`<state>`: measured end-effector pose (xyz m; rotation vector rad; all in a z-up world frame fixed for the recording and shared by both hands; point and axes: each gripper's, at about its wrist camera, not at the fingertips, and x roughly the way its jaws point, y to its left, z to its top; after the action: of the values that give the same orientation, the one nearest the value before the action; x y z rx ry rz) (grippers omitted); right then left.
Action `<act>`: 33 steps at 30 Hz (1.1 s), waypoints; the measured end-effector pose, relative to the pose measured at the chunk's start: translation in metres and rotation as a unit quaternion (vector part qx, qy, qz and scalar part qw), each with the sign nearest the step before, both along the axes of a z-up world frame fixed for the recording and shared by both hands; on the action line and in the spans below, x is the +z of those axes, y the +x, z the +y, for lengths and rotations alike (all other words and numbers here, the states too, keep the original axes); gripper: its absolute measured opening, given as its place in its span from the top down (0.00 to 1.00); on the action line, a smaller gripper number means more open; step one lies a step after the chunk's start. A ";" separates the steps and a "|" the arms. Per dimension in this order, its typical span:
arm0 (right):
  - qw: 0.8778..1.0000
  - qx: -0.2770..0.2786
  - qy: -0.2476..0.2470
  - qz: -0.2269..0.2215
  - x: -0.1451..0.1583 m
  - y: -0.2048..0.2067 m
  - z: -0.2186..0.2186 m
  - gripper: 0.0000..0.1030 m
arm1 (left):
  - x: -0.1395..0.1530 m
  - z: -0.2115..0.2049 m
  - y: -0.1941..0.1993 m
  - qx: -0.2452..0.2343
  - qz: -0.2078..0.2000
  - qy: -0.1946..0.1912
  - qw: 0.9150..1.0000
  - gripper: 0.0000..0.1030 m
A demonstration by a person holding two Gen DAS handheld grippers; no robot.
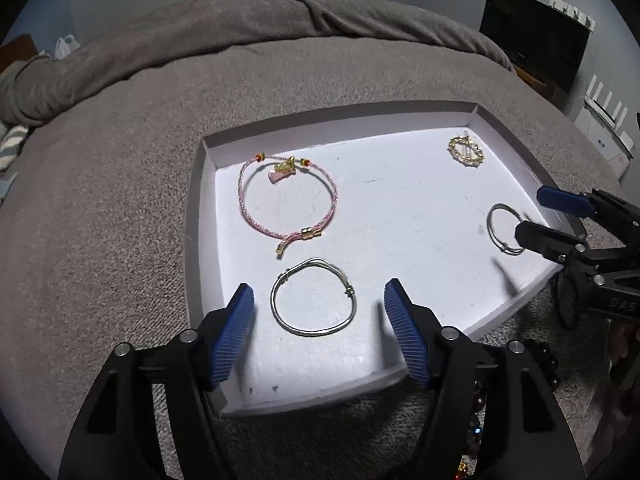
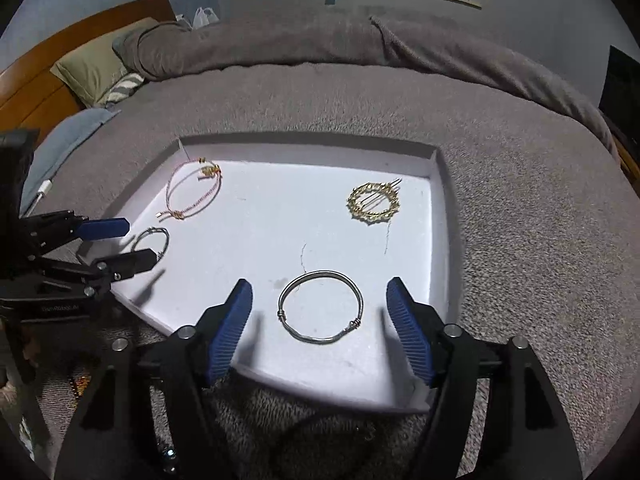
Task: Organize jewelry
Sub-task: 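Lower both silver bangles into the tray and open both tools, then move both tools back toward the remaining bracelets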
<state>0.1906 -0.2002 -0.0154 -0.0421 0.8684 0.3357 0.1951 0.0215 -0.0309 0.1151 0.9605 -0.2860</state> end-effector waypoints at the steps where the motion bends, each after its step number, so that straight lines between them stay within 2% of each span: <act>1: 1.000 -0.001 0.002 -0.004 0.003 -0.003 -0.002 0.30 | 0.002 -0.001 -0.003 -0.001 -0.005 0.002 1.000 0.29; 6: 0.999 -0.003 0.016 -0.028 0.018 -0.022 -0.009 0.14 | 0.016 -0.002 -0.018 0.002 -0.029 0.003 1.000 0.21; 14: 0.997 -0.011 0.027 -0.072 0.044 -0.057 -0.026 0.05 | 0.041 0.001 -0.045 0.017 -0.070 0.011 0.997 0.12; 24: 0.995 -0.023 0.042 -0.088 0.060 -0.096 -0.043 0.05 | 0.069 0.005 -0.088 0.034 -0.110 0.032 0.993 0.10; 33: 0.994 -0.036 0.057 -0.088 0.061 -0.127 -0.054 0.05 | 0.083 0.010 -0.127 0.042 -0.127 0.029 0.991 0.09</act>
<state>0.0637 -0.2542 0.0457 0.0645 0.6733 0.3095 0.0679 0.0318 0.0516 0.1592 0.7190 -0.1615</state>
